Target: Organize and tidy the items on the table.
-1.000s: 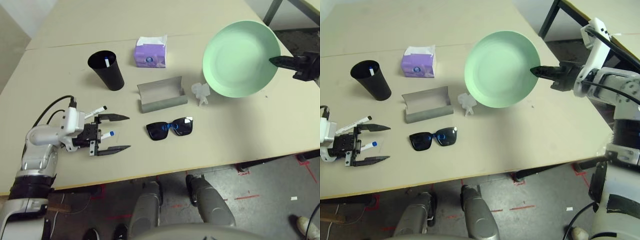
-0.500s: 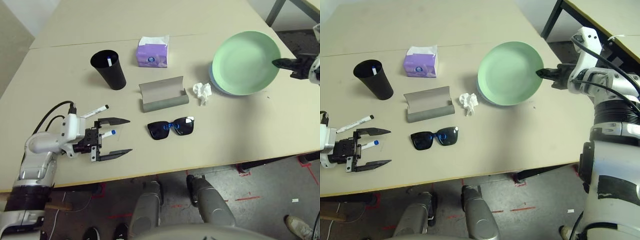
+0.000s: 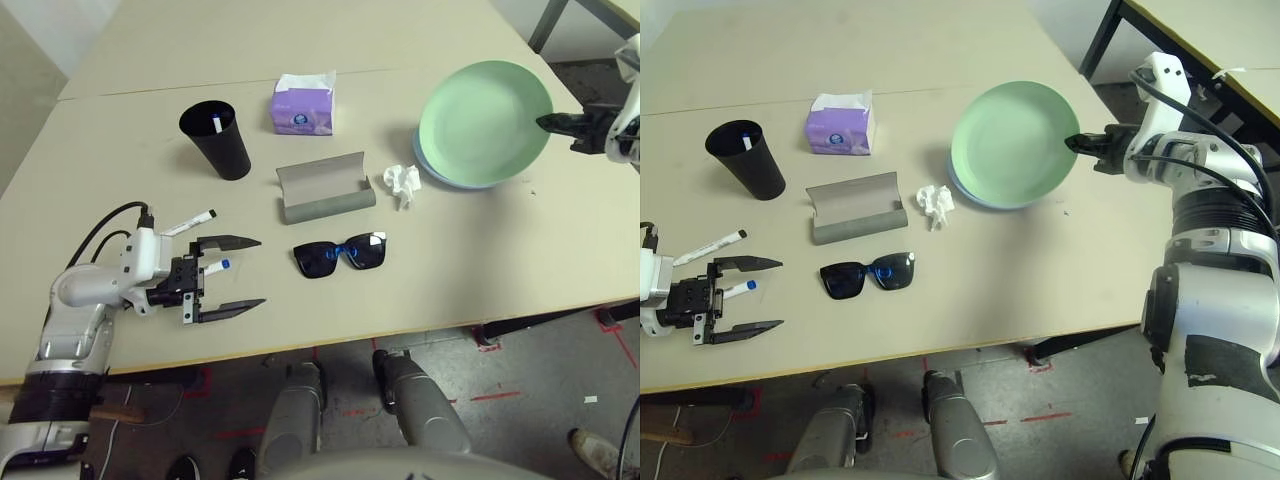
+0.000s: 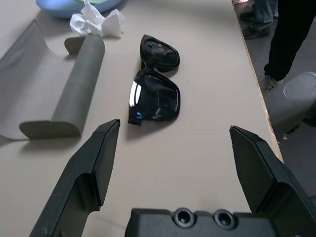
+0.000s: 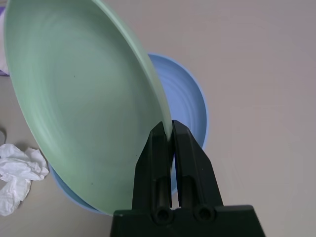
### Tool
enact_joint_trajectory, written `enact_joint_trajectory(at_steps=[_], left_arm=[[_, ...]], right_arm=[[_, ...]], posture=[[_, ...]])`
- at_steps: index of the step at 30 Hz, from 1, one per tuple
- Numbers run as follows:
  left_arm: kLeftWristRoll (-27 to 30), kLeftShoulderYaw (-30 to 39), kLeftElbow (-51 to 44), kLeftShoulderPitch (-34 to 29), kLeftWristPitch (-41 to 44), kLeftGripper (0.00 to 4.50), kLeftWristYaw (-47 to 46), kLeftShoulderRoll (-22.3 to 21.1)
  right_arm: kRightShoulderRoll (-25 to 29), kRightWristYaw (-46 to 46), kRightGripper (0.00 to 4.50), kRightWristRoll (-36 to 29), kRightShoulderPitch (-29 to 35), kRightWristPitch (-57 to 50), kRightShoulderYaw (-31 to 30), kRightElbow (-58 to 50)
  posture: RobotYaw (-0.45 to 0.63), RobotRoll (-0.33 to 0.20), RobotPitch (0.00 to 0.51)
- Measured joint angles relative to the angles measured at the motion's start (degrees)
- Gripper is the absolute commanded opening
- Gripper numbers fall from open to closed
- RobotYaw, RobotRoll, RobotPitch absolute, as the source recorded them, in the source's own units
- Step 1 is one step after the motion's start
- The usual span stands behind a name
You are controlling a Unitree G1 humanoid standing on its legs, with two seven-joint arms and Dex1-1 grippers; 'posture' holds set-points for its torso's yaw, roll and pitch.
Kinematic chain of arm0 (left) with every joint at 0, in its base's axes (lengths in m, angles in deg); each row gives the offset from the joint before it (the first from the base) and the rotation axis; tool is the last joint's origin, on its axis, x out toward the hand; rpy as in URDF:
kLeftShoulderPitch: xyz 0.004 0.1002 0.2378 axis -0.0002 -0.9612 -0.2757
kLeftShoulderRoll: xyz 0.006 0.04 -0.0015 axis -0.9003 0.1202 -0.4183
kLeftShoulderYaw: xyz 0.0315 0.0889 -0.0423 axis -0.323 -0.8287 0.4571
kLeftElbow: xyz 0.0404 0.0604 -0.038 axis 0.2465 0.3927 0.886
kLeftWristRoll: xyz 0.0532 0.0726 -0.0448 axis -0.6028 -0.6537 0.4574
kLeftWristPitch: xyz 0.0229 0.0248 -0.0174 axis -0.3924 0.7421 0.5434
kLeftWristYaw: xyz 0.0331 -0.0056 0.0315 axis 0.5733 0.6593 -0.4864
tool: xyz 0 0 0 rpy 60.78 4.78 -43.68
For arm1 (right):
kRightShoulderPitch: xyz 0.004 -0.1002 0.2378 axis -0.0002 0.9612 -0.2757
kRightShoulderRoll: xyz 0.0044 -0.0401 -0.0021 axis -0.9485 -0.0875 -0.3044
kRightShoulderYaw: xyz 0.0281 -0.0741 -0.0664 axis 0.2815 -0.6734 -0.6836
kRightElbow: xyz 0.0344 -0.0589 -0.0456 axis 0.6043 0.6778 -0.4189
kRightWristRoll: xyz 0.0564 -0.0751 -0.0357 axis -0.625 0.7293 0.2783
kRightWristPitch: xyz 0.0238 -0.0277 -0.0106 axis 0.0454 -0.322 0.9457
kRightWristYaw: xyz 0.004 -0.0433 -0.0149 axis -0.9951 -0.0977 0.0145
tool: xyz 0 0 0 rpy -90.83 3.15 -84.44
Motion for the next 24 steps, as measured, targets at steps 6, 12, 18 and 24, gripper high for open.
enact_joint_trajectory(at_steps=[6, 12, 18, 24], left_arm=[[0.0, 0.0, -0.47, -0.34, -0.02, 4.5, -0.73, 0.1], [-0.3, -0.13, -0.44, -0.48, -0.35, 4.5, -0.93, 0.84], [-0.94, -0.78, 2.03, 1.93, -0.99, 4.5, -0.41, 1.29], [-1.3, -1.22, 4.7, 4.65, -2.05, 4.5, 0.56, 1.5]], right_arm=[[-0.48, -1.62, 1.85, 1.16, -0.29, 0.0, -0.1, 0.52], [-0.21, -1.96, 4.08, 1.29, -1.09, -0.07, 0.28, 0.65], [2.28, -3.29, 4.48, 0.96, -0.25, -3.46, 1.21, -3.44], [8.66, -6.74, 4.48, -5.52, 22.49, -13.7, 8.92, -38.14]], posture=[[-0.1, 0.0, 0.211], [-0.12, 0.0, 0.207], [-0.13, 0.0, 0.205], [-0.15, 0.0, 0.221]])
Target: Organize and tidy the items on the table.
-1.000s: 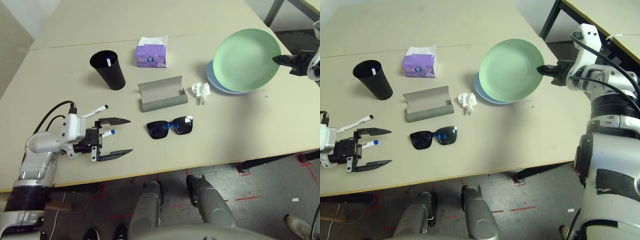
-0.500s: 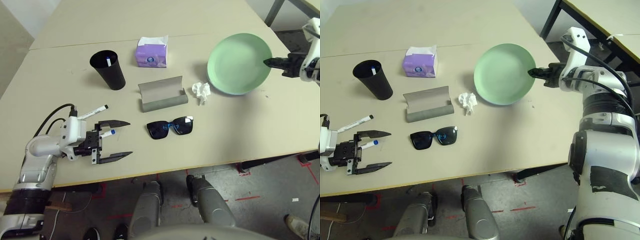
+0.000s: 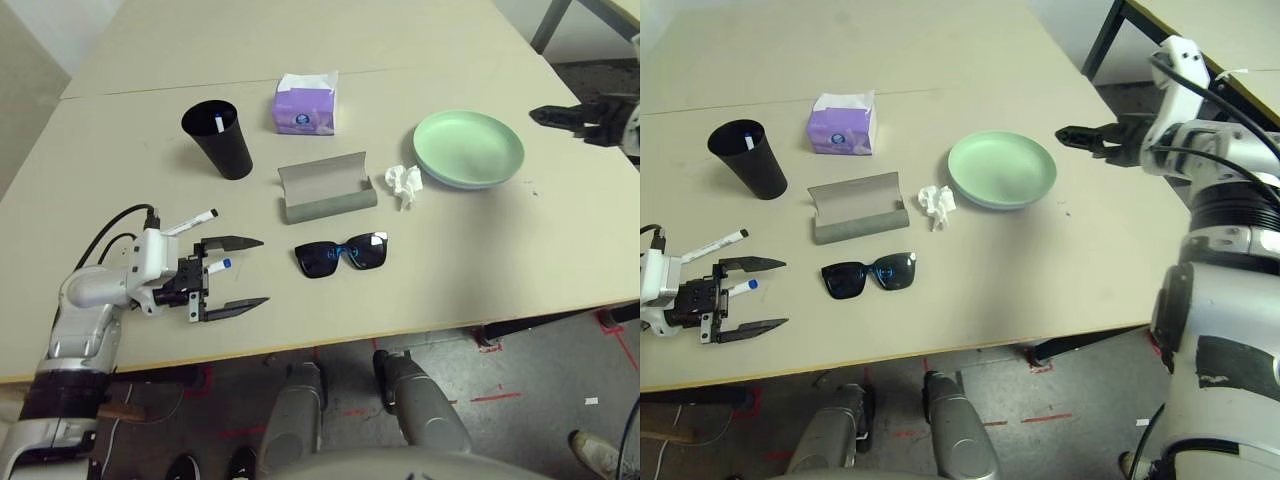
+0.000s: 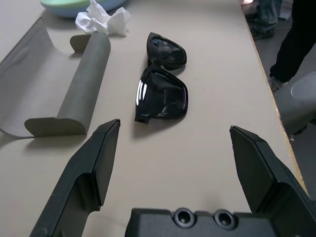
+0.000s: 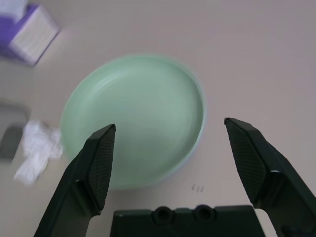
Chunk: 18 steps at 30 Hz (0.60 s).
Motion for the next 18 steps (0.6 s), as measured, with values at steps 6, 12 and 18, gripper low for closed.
enact_joint_trajectory(at_steps=[6, 12, 18], left_arm=[[0.48, 1.59, 2.0, 0.71, 0.42, 4.5, 0.36, -1.06], [1.77, 4.97, 2.04, -0.08, 3.86, 4.5, -3.23, -1.8], [1.97, 10.22, -2.42, -6.23, 8.5, 4.5, -13.2, -1.52]], right_arm=[[-4.91, 2.51, 4.48, -9.46, 36.59, -10.04, 14.84, -43.14], [-12.49, 10.22, 4.48, -3.29, 44.79, 4.96, 9.53, -48.79], [-17.98, 15.56, 4.48, 3.67, 37.94, 19.36, -0.11, -40.77]], posture=[[-0.17, 0.0, 0.231], [-0.15, 0.0, 0.225], [-0.1, 0.0, 0.218]])
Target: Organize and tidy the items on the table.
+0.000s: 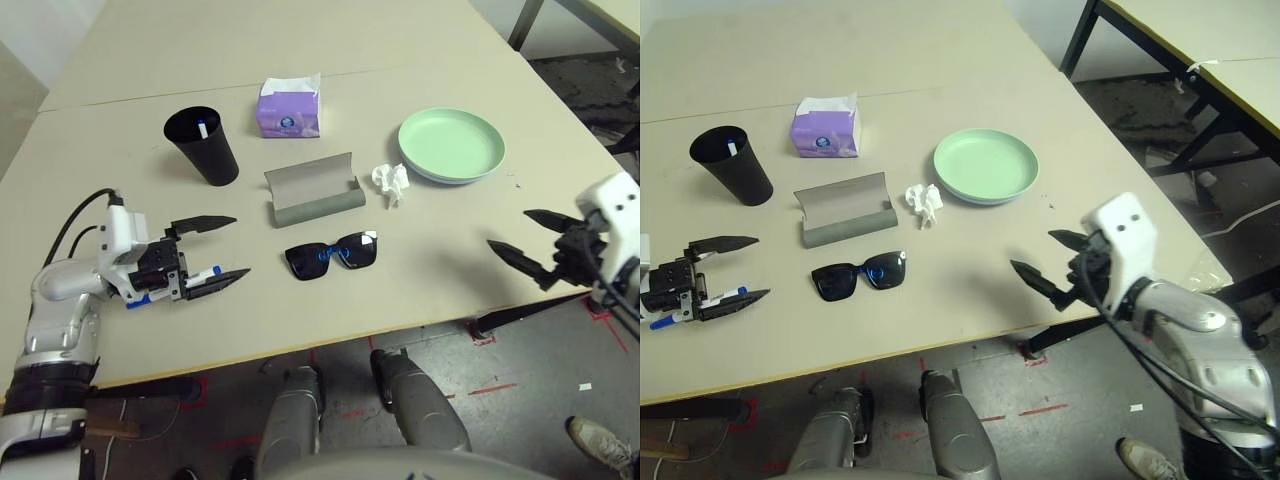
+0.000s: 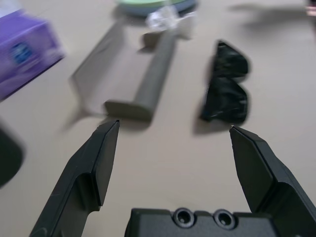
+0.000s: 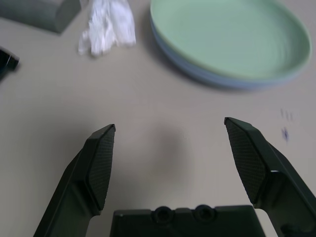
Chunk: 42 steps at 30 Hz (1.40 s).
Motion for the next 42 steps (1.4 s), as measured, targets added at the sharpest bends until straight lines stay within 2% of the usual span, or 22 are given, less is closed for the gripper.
enact_joint_trajectory(at_steps=[8, 22, 39, 42], left_arm=[[0.17, 4.81, -7.89, -8.43, 3.82, 4.5, -10.1, 1.96], [0.14, 5.29, -10.53, -9.26, 3.99, 4.5, -12.2, 2.72], [0.15, 4.23, -13.9, -9.39, 4.23, 4.5, -12.79, 4.14], [0.14, 3.68, -14.11, -9.4, 4.24, 4.5, -12.89, 4.27]], right_arm=[[-5.16, 1.88, 4.48, 3.07, -7.27, 8.2, -8.0, 9.45], [-11.92, 4.67, 4.48, 5.64, -13.51, 8.58, -15.75, 17.47], [-16.55, 8.94, 4.48, 9.93, -24.15, 12.67, -16.51, 36.78], [-17.06, 9.06, 3.83, 9.97, -24.42, 12.95, -16.5, 37.37]], posture=[[-0.06, 0.0, 0.21], [-0.05, 0.0, 0.2], [-0.04, 0.0, 0.199], [-0.04, 0.0, 0.199]])
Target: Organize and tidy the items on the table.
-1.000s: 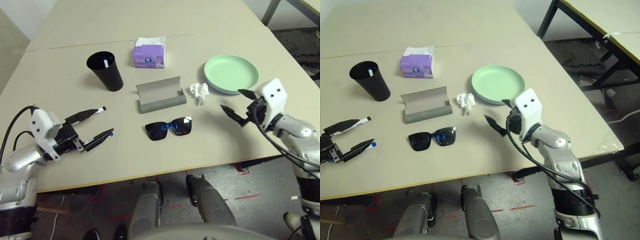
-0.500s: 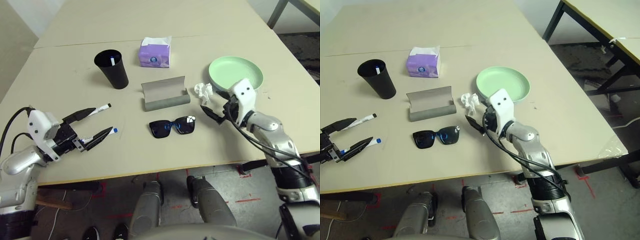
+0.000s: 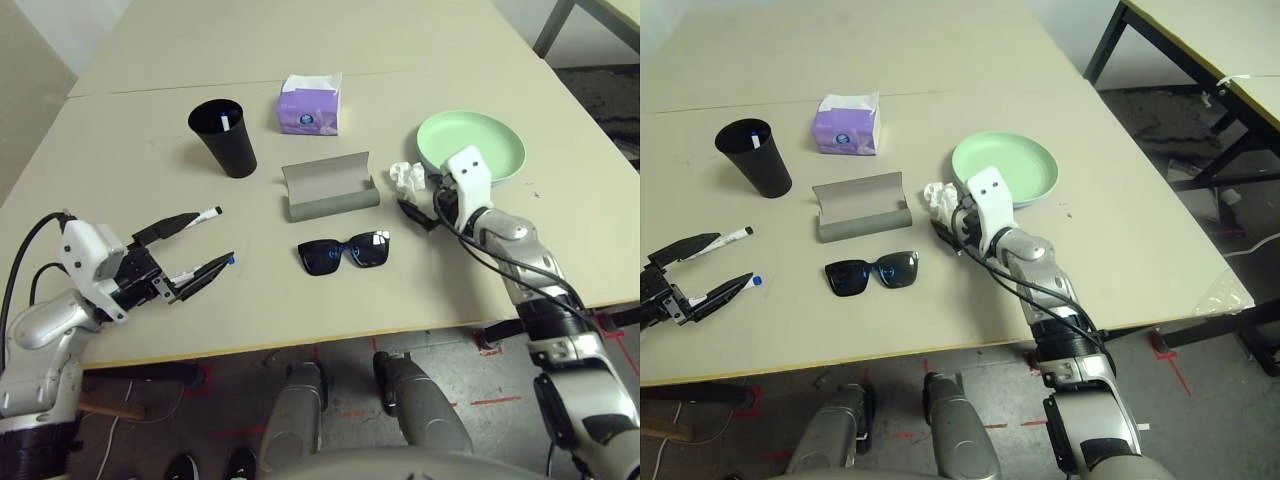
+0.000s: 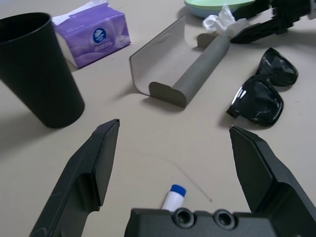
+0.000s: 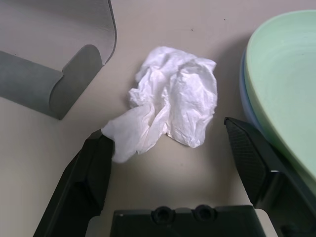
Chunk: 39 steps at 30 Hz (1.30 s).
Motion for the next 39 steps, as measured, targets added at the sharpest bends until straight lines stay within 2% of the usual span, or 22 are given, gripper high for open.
enact_joint_trajectory(at_steps=[10, 18, 24, 27, 31, 35, 39], left_arm=[[-0.15, -1.07, 0.03, 0.32, -0.01, 4.5, -0.31, 0.94], [-1.04, -2.69, 0.91, 1.64, -0.28, 4.5, 0.0, 1.47], [-1.25, -2.78, 1.71, 2.85, -0.72, 4.5, 0.42, 1.83], [-1.58, -2.9, 2.59, 3.23, -0.88, 4.5, 0.49, 2.1], [-1.85, -3.04, 2.63, 3.52, -1.18, 4.5, 0.42, 2.47], [-1.89, -2.98, 2.47, 3.05, -1.36, 4.5, 0.13, 2.76], [-1.89, -2.96, 1.84, 1.85, -1.38, 4.5, -0.06, 3.04]], right_arm=[[-0.48, -0.1, 0.05, -0.29, 0.18, 0.07, 0.18, -0.14], [1.87, -0.73, 0.02, -2.41, 1.07, -5.23, 2.8, -8.35], [5.08, -0.87, 0.02, -4.78, -8.35, -11.01, 6.61, -12.1], [7.41, -0.75, 0.02, -3.62, -11.29, -9.09, 6.97, -7.4], [9.14, -0.36, 0.02, 0.0, -13.54, -5.7, 5.97, 5.98], [10.82, 0.28, 0.96, 3.94, -16.1, -4.79, 4.13, 15.32], [11.5, 1.23, 2.49, 5.76, -16.48, -4.53, 3.93, 18.01]], posture=[[-0.06, 0.0, 0.2], [-0.08, 0.0, 0.2], [-0.08, 0.0, 0.197], [-0.07, 0.0, 0.194], [-0.05, 0.0, 0.19], [-0.05, 0.0, 0.19], [-0.06, 0.0, 0.192]])
